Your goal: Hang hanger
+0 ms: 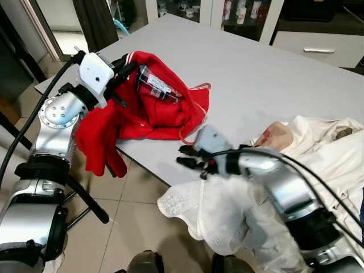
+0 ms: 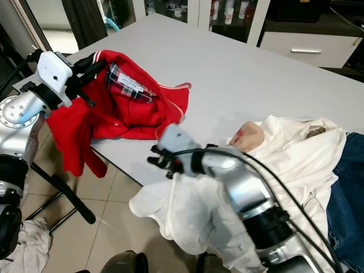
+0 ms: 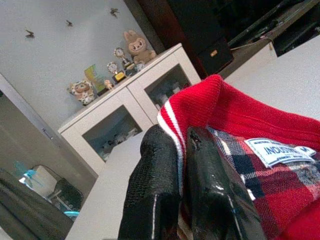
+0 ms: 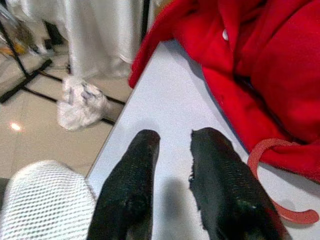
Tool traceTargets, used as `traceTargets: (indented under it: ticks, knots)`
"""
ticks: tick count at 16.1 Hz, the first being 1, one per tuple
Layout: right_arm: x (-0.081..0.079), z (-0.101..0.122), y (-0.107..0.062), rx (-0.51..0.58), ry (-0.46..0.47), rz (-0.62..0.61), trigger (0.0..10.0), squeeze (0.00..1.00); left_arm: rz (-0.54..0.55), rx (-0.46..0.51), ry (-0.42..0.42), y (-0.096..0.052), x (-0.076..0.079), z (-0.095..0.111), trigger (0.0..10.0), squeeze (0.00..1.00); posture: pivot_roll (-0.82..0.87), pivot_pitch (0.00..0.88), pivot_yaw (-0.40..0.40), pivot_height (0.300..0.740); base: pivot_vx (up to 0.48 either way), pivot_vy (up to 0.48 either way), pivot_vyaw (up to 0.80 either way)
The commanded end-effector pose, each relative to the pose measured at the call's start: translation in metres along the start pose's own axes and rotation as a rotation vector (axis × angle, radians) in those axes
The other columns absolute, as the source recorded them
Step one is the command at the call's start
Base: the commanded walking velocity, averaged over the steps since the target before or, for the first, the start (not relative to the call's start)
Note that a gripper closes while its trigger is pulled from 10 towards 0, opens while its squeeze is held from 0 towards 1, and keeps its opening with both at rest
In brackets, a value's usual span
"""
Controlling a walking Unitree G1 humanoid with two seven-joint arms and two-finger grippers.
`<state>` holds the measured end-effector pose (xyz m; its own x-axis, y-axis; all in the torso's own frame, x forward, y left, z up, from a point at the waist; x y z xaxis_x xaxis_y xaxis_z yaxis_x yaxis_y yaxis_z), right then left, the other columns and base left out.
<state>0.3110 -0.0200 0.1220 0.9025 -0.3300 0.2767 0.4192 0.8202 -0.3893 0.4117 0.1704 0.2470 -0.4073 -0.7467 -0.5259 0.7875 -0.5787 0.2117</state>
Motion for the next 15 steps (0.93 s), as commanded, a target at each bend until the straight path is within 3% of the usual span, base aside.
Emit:
traceTargets:
  ticks: [1,2,3,4,5,7,11,15]
  knots:
    - [-0.003,-0.005,0.005,-0.024,-0.024,-0.014,10.0,0.97,0.004,0.014,0.017,0.001,-0.001,0.005,3.8,0.0,0.07,0.1,0.054,0.74,0.0,0.0,0.0]
    - [-0.002,-0.01,0.012,-0.048,-0.041,-0.036,10.0,0.0,0.003,0.013,0.015,0.0,0.0,0.004,4.4,0.0,0.07,0.098,0.052,0.74,0.0,0.0,0.0]
    - [-0.002,-0.013,0.017,-0.06,-0.057,-0.05,10.0,0.0,0.001,0.012,0.013,0.0,0.0,0.004,4.6,0.0,0.07,0.097,0.052,0.74,0.0,0.0,0.0]
    - [0.002,-0.013,0.021,-0.072,-0.077,-0.084,10.0,0.0,0.0,0.012,0.011,-0.001,0.002,0.003,7.4,0.0,0.08,0.095,0.05,0.74,0.0,0.0,0.0]
    - [0.008,-0.017,0.024,-0.097,-0.101,-0.125,10.0,0.0,-0.001,0.011,0.009,-0.001,0.003,0.003,8.7,0.0,0.08,0.094,0.048,0.74,0.0,0.0,0.0]
    - [0.024,-0.027,0.024,-0.151,-0.136,-0.219,10.0,0.0,-0.001,0.011,0.008,-0.002,0.003,0.002,9.1,0.0,0.08,0.093,0.048,0.74,0.0,0.0,0.0]
    - [0.041,-0.031,0.015,-0.138,-0.119,-0.292,10.0,0.0,-0.001,0.008,0.005,-0.003,0.003,0.001,9.1,0.0,0.08,0.095,0.05,0.74,0.0,0.0,0.0]
    - [0.03,-0.032,0.032,-0.165,-0.185,-0.263,10.0,0.0,-0.006,0.016,-0.002,0.0,0.007,0.003,9.1,0.0,0.08,0.088,0.049,0.74,0.0,0.0,0.0]
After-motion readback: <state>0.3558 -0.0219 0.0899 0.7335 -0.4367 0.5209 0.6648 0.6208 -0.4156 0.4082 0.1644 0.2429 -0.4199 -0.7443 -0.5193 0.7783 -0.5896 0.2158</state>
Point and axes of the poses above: a point about 5 cm out from each wrist's last joint towards the gripper, its own y axis pointing out of the wrist towards the gripper, its own z axis along the axis of the wrist's last joint, x = y × z, the point moved 6 cm from there along y, pointing out of the wrist towards the gripper, and after that the axes turned 4 degrees about -y, right-handed, at the moved point
